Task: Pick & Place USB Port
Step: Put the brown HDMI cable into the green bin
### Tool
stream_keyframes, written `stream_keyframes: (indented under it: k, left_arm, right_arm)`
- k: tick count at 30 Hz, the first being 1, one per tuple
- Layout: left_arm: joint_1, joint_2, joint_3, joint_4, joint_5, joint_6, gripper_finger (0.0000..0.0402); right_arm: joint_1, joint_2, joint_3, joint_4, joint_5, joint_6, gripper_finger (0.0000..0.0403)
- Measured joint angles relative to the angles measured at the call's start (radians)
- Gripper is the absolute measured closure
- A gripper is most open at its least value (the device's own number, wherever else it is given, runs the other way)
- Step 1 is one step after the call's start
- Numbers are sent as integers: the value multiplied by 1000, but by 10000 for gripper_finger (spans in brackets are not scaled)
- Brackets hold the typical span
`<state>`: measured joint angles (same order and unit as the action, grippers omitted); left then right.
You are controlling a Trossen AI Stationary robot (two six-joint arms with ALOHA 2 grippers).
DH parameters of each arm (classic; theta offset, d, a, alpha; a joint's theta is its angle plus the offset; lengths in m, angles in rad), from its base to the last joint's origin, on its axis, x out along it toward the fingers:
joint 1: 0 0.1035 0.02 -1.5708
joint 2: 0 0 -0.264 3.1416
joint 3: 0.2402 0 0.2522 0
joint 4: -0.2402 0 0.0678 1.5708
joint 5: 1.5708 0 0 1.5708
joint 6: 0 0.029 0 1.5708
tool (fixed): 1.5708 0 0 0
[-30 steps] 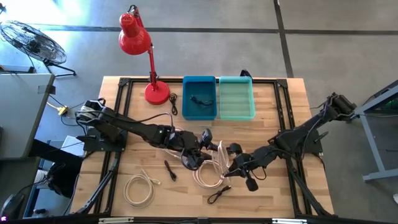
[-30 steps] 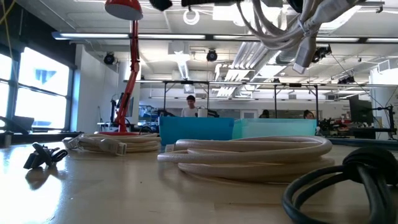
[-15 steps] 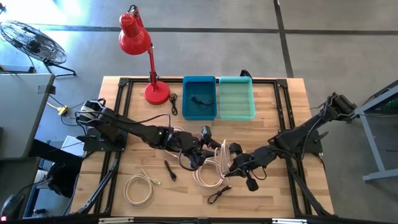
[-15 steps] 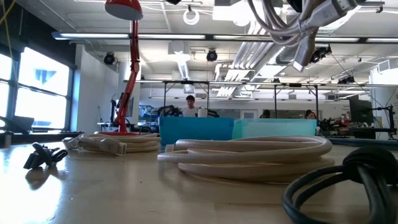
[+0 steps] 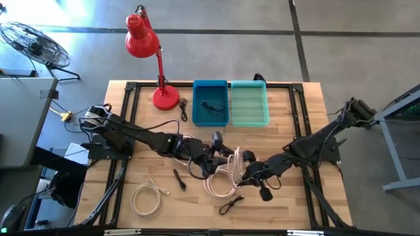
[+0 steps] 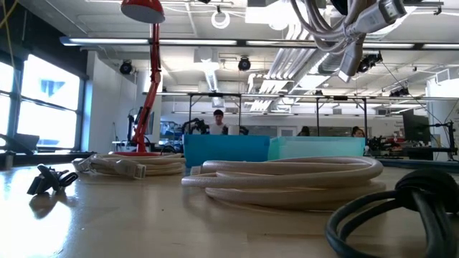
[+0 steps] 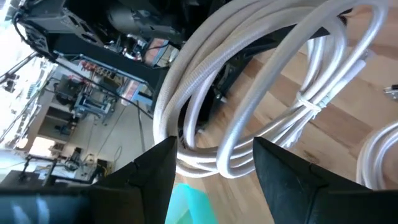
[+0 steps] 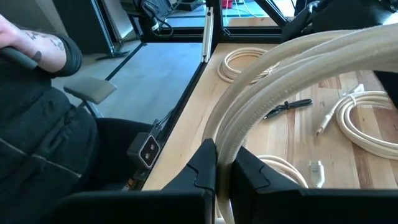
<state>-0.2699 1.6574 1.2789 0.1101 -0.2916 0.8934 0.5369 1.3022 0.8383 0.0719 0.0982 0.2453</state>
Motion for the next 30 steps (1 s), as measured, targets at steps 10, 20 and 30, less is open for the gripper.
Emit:
stream_keyframes:
  k: [10, 20, 30]
  left_arm:
    - [0, -3, 2, 0, -9, -8, 195]
    - [1, -3, 2, 6, 108, 19, 195]
    - [2, -3, 2, 14, 200, 74, 195]
  right_arm:
    - [17, 8, -2, -16, -3, 16, 395]
    - [-3, 8, -2, -6, -62, 20, 395]
    - [-48, 8, -2, -1, -135, 28, 395]
